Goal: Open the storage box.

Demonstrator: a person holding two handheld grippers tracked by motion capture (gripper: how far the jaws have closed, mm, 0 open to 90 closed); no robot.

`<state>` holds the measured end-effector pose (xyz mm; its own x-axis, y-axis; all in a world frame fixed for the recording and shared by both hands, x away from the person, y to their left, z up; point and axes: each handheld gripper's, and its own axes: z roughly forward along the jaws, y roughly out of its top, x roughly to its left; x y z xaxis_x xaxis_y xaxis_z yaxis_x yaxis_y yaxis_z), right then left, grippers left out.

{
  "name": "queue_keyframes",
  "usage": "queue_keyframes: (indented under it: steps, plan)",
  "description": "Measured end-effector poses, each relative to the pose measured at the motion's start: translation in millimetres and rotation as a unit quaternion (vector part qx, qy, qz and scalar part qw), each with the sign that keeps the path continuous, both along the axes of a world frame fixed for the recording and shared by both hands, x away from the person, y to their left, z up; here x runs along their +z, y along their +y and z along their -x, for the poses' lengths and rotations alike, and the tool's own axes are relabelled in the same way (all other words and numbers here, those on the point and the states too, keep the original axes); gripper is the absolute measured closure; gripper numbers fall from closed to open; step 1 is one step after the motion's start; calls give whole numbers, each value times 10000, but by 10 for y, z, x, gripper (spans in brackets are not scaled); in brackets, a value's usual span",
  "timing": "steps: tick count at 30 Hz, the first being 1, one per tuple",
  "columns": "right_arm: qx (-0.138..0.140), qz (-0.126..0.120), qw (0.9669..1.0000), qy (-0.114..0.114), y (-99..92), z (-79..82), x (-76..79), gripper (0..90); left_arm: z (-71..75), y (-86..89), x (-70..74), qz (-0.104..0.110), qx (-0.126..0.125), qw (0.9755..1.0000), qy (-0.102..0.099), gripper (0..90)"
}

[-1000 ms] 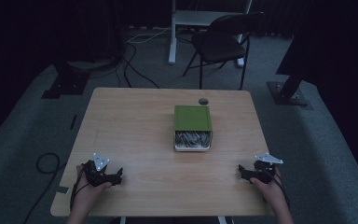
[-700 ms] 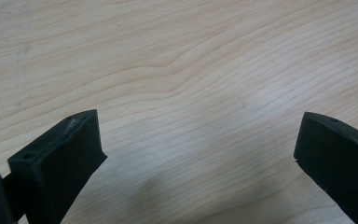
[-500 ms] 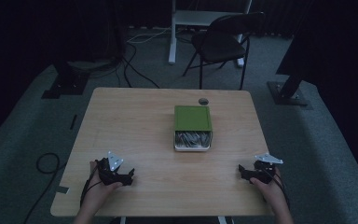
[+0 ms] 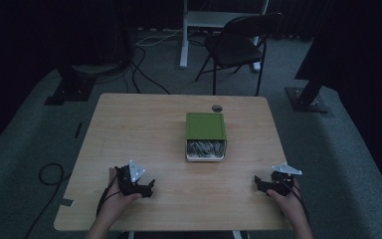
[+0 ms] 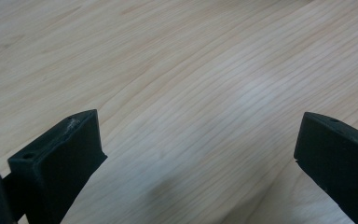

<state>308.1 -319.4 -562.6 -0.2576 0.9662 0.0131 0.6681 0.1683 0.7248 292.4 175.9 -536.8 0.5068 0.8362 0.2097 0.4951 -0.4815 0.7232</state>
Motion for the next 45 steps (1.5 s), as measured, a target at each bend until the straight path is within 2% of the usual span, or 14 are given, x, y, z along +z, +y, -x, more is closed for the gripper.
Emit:
queue_keyframes:
  steps: [11, 15, 16, 20, 21, 23, 26, 31, 34, 36, 38, 40, 42, 45]
  plan:
    - [1, -2, 10000, 0, 0, 0, 0, 111, -39, -233, 30, -212, -358, 9990, -182, 16]
    - [-3, -4, 10000, 0, 1, 0, 0, 110, -55, -337, 49, -305, -494, 9979, -293, 20]
    - [-3, -5, 10000, 1, 1, 0, 0, 111, -64, -391, 55, -383, -579, 9968, -396, 20]
    - [-1, -3, 10000, -1, 0, 0, 0, 110, -67, -448, 55, -457, -630, 9960, -440, 21]
    - [-1, -3, 10000, -1, 0, 0, 0, 110, -67, -519, 54, -668, -752, 9933, -567, 21]
    - [-1, -3, 10000, -2, 0, 0, 0, 110, -66, -582, 47, -872, -877, 9906, -586, 21]
    - [-2, -5, 10000, -1, 0, 0, 0, 110, -74, -653, 44, -934, -977, 9890, -594, 21]
    - [-2, -4, 10000, -1, 0, 0, 0, 110, -74, -782, 63, -1033, -1158, 9849, -771, 21]
    - [-2, -5, 10000, 0, 0, 0, 0, 110, -70, -864, 72, -1248, -1292, 9796, -904, 20]
    - [-2, -5, 10000, 0, 0, 0, 0, 110, -65, -909, 77, -1277, -1364, 9778, -944, 20]
    - [-3, -6, 10000, 1, 0, 0, 0, 110, -63, -958, 85, -1354, -1487, 9740, -1042, 21]
    - [-3, -6, 10000, 1, 0, 0, 0, 110, -64, -1002, 87, -1316, -1529, 9738, -1046, 21]
    - [-2, -6, 10000, 0, 0, 0, 0, 110, -63, -1038, 89, -1393, -1587, 9713, -1099, 20]
    - [-2, -7, 10000, 0, 0, 0, 0, 110, -41, -1115, 88, -1634, -1724, 9637, -1218, 21]
